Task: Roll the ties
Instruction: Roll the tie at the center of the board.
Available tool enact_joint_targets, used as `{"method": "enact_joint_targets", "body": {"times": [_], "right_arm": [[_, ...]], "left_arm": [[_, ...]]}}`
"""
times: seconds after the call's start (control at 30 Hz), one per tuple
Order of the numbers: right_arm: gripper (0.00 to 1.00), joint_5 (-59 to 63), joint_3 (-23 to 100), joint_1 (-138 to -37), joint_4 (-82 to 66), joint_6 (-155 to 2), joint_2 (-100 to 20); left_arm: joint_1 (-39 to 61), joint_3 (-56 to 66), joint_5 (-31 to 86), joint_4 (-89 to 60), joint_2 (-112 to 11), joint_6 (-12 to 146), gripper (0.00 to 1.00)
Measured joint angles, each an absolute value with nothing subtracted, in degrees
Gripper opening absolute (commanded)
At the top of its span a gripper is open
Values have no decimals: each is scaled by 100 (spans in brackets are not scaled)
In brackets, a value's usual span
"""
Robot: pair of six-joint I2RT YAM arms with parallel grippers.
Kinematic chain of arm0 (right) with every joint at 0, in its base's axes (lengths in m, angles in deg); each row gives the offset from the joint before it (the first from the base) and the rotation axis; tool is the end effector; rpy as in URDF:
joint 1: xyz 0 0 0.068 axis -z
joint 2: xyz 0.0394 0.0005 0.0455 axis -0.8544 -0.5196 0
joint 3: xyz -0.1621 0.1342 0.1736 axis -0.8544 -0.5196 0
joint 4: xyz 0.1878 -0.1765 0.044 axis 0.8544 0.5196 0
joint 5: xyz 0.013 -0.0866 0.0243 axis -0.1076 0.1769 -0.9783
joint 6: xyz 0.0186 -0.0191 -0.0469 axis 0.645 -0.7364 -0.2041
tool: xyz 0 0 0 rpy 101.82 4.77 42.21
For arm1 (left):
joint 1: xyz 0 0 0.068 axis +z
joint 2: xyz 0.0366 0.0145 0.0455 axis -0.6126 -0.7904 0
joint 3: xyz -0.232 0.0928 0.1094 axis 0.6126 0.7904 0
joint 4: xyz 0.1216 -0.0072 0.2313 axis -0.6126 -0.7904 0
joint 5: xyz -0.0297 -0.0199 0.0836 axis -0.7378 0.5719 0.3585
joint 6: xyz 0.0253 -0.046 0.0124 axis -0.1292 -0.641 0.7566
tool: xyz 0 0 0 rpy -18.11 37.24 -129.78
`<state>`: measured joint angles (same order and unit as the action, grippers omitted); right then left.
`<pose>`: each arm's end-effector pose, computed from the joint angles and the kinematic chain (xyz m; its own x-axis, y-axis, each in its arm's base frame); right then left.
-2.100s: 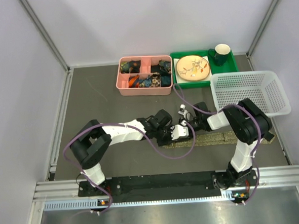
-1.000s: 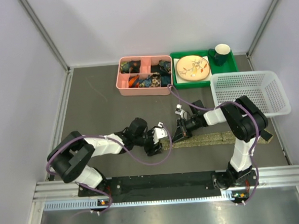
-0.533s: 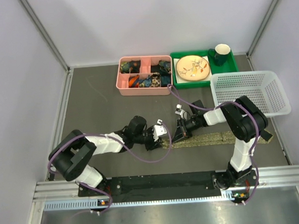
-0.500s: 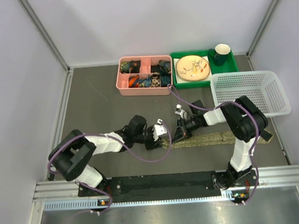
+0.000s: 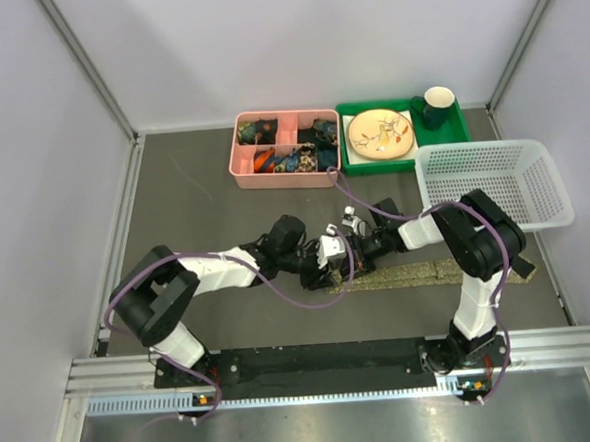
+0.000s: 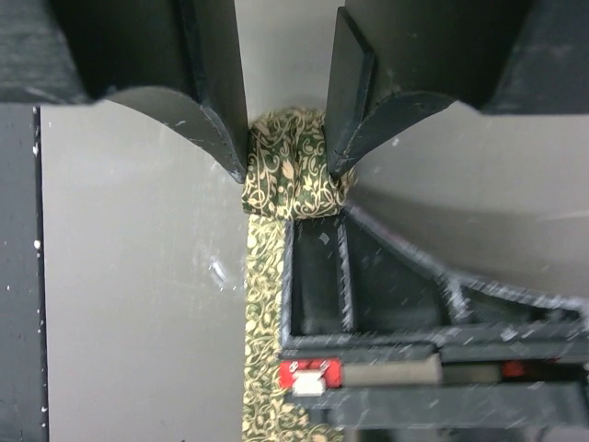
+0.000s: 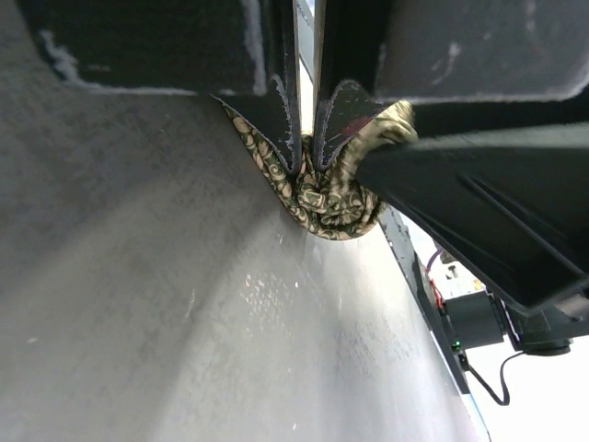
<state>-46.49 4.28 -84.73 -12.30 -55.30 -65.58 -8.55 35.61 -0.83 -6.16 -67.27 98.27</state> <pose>0.2559 0.1580 0.0876 -0.9778 -0.1889 -0.0910 -0.1706 0.4646 0.8689 0.1984 -0.2387 0.1618 -0.1236 0.5128 -0.8496 0.9923 0.0568 -0.1101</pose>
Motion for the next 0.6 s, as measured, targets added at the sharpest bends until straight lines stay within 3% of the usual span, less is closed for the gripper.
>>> {"method": "enact_joint_targets", "body": {"times": [0.17, 0.6], "right_arm": [[0, -4629, 423, -8471, -1226, -5490, -6558], [0, -4662, 301, -8454, -1434, -5440, -6534]], "left_arm": [[-1056, 3419, 194, -500, -6963, 9814, 45], [-1292, 3225, 863, -819, -7140, 10127, 38]]}}
